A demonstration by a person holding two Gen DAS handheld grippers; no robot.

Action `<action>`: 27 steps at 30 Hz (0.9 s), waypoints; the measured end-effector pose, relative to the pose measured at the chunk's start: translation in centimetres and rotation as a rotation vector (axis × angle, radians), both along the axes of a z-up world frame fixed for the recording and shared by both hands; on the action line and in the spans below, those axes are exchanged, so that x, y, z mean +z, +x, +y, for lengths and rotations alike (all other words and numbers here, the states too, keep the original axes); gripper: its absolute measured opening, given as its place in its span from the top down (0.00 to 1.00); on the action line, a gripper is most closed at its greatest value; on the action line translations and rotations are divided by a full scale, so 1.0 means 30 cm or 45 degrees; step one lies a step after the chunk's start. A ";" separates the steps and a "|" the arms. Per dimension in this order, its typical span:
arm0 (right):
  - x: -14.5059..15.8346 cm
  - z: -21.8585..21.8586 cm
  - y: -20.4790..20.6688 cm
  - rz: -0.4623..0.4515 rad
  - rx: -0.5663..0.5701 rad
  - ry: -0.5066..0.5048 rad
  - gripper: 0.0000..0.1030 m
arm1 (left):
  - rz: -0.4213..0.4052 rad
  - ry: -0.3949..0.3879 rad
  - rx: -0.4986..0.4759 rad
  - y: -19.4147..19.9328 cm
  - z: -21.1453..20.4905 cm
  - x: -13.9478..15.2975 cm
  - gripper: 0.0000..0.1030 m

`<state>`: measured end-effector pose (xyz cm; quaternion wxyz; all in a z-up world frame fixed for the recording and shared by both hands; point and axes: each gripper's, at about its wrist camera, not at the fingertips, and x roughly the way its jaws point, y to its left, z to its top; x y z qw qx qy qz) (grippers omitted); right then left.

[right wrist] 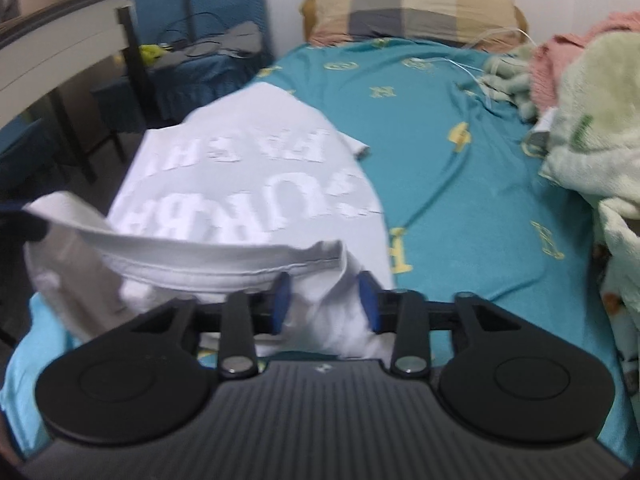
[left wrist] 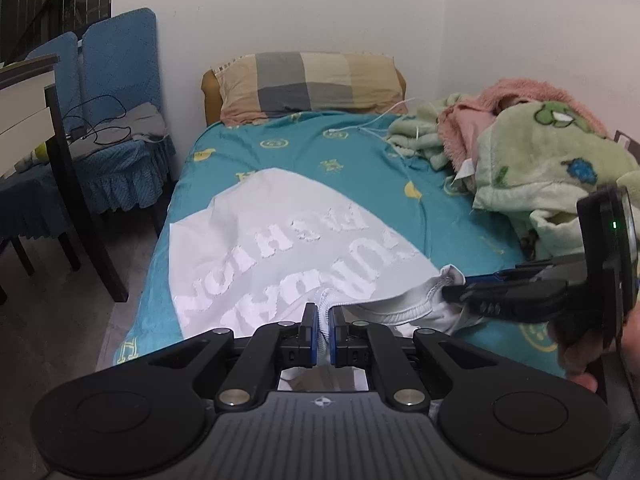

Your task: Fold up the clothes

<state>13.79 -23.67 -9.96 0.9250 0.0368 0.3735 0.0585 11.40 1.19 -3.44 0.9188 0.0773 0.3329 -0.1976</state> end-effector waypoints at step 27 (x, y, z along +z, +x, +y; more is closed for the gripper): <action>0.001 -0.087 -0.040 0.017 -0.176 0.127 0.79 | 0.027 0.420 0.382 0.014 -0.146 -0.241 0.50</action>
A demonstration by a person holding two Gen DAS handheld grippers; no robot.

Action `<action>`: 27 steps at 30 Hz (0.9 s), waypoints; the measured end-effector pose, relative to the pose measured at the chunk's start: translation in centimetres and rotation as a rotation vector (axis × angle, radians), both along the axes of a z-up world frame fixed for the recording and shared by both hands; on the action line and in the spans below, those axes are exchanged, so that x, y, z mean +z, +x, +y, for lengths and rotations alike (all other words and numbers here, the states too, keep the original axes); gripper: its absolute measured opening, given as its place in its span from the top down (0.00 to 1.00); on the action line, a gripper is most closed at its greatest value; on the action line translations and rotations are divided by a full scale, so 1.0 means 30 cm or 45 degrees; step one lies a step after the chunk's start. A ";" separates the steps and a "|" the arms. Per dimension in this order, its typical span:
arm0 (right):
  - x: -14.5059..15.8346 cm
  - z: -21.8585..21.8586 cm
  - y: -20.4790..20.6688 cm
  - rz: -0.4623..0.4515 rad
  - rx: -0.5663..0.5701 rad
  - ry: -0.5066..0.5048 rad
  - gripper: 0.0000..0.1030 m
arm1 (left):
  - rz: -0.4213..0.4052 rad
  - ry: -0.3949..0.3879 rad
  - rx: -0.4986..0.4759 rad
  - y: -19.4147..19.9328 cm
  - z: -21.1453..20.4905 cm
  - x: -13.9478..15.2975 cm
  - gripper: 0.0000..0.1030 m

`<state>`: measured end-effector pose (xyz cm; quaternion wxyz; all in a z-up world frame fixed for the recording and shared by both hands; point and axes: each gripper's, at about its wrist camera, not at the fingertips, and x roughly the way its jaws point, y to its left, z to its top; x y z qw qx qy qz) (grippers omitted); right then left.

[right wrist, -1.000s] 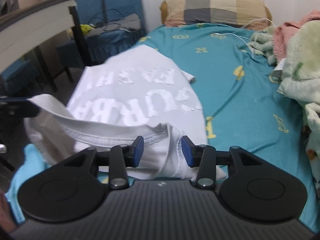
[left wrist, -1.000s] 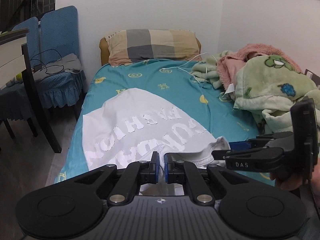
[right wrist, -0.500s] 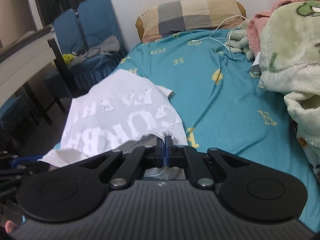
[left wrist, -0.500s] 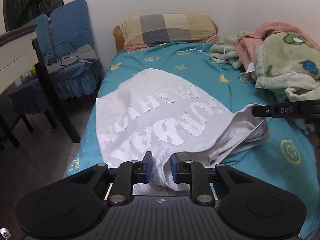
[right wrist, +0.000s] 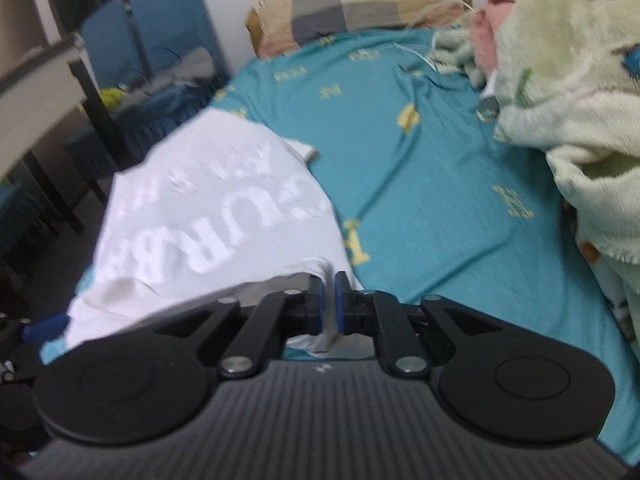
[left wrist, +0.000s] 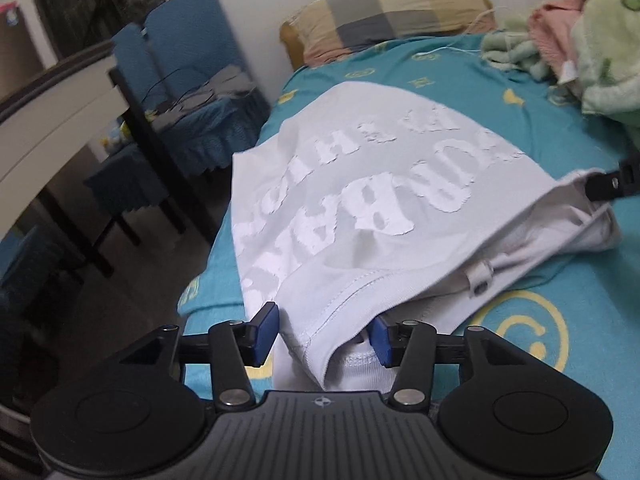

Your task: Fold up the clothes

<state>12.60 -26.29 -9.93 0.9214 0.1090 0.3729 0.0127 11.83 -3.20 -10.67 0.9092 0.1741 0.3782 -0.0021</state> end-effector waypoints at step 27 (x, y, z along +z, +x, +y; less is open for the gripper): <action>-0.018 0.043 -0.006 0.010 -0.125 -0.135 0.87 | -0.022 -0.435 0.497 -0.031 0.138 0.018 0.51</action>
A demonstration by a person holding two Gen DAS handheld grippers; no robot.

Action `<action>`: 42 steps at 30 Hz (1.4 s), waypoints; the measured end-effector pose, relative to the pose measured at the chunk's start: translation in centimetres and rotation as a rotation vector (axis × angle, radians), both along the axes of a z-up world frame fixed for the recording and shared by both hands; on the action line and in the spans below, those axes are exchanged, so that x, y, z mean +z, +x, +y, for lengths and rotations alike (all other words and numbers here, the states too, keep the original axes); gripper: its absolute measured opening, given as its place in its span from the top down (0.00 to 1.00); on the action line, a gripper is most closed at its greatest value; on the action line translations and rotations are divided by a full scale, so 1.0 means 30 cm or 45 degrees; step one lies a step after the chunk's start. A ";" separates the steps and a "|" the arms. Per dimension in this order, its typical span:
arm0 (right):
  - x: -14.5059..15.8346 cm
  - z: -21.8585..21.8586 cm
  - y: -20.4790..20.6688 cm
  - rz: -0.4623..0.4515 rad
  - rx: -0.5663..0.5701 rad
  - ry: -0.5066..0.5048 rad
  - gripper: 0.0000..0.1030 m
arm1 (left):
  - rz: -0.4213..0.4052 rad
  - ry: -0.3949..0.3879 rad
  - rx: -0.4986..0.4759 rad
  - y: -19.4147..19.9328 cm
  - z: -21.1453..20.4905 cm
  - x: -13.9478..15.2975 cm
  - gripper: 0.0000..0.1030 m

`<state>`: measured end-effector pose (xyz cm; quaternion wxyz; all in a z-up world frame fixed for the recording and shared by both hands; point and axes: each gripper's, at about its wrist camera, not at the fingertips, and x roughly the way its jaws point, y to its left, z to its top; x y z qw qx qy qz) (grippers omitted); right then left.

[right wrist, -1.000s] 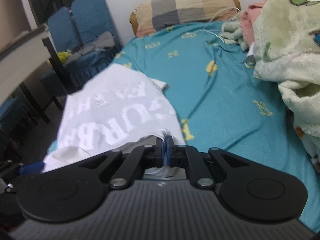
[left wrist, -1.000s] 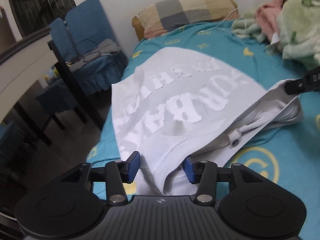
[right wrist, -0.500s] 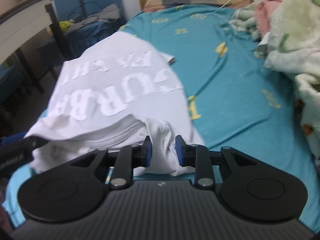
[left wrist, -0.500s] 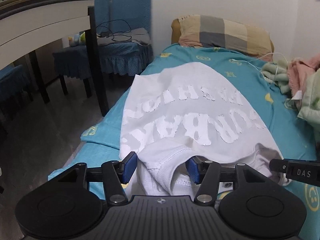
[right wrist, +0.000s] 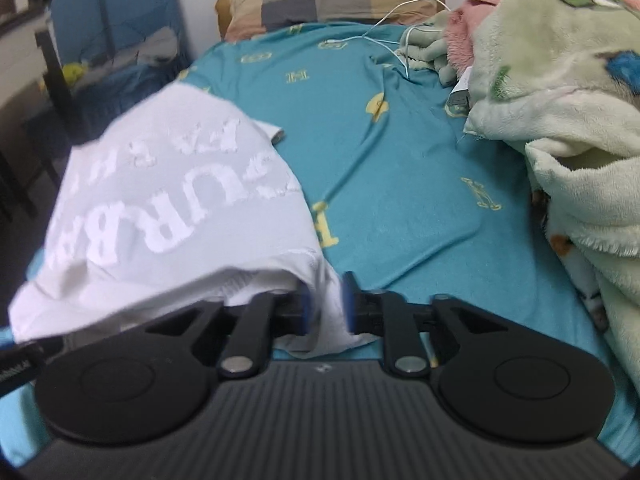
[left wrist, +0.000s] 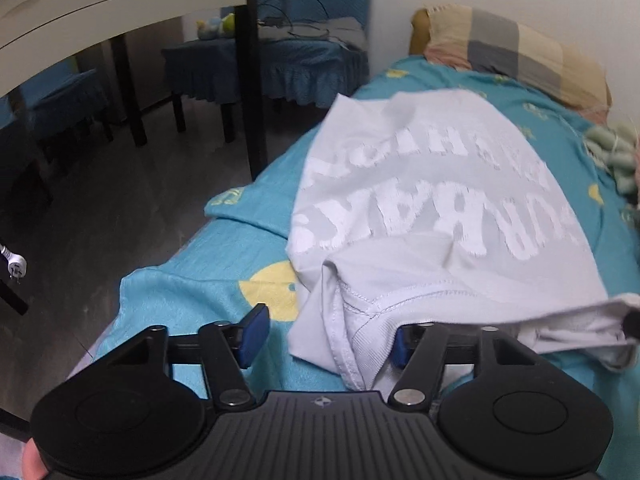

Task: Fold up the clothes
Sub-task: 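Lift the T-shirt high with both grippers to shake it out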

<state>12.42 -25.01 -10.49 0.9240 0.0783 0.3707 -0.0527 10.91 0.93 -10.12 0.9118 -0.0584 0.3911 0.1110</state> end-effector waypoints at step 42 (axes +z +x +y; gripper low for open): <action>1.632 -0.065 -0.965 -1.323 0.095 0.008 0.89 | -1.420 -0.034 -0.338 -0.876 0.056 1.795 0.95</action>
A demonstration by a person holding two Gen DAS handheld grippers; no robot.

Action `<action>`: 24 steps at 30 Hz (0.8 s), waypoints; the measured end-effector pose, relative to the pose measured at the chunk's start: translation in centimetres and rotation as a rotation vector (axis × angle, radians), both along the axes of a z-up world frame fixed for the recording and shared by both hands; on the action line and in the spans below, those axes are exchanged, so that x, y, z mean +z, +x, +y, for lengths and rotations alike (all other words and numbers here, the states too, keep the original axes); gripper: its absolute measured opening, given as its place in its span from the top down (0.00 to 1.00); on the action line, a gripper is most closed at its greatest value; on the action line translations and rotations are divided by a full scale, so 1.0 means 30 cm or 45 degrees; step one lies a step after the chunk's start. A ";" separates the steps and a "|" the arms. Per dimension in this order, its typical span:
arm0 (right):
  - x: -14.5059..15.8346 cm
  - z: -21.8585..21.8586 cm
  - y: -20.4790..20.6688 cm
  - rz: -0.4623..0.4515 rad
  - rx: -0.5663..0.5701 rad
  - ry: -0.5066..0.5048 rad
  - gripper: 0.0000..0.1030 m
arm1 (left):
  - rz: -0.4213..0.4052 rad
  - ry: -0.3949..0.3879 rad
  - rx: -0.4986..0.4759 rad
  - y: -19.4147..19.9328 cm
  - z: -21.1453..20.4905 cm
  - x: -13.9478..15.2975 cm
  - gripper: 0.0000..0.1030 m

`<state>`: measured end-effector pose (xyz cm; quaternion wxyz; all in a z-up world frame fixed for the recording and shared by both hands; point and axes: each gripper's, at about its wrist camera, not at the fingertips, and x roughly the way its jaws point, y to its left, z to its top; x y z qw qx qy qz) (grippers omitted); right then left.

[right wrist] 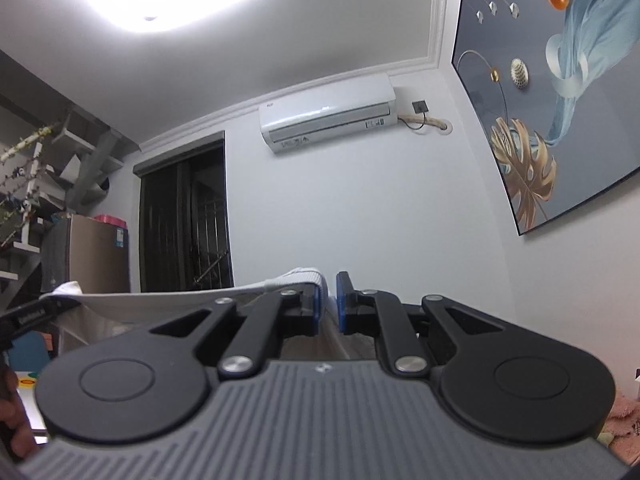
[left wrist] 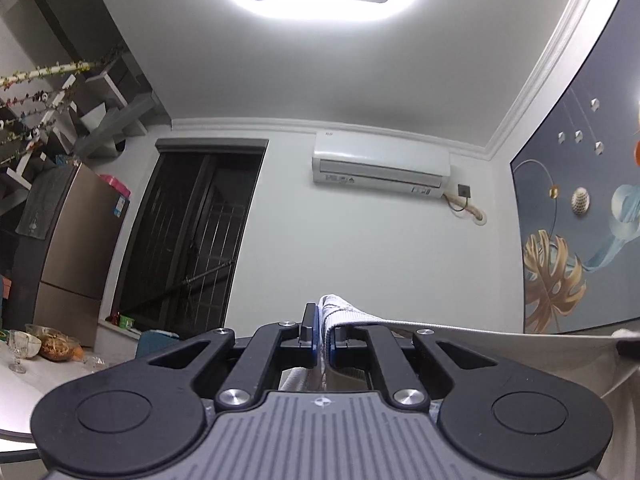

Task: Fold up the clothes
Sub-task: 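Lift the T-shirt high with both grippers to shake it out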

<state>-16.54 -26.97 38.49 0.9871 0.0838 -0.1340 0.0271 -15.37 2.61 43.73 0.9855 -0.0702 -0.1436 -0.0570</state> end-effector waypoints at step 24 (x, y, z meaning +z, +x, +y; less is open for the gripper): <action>-1.219 -0.109 1.788 0.821 -0.110 0.023 0.89 | 0.951 0.146 0.101 1.936 -0.128 -1.475 0.92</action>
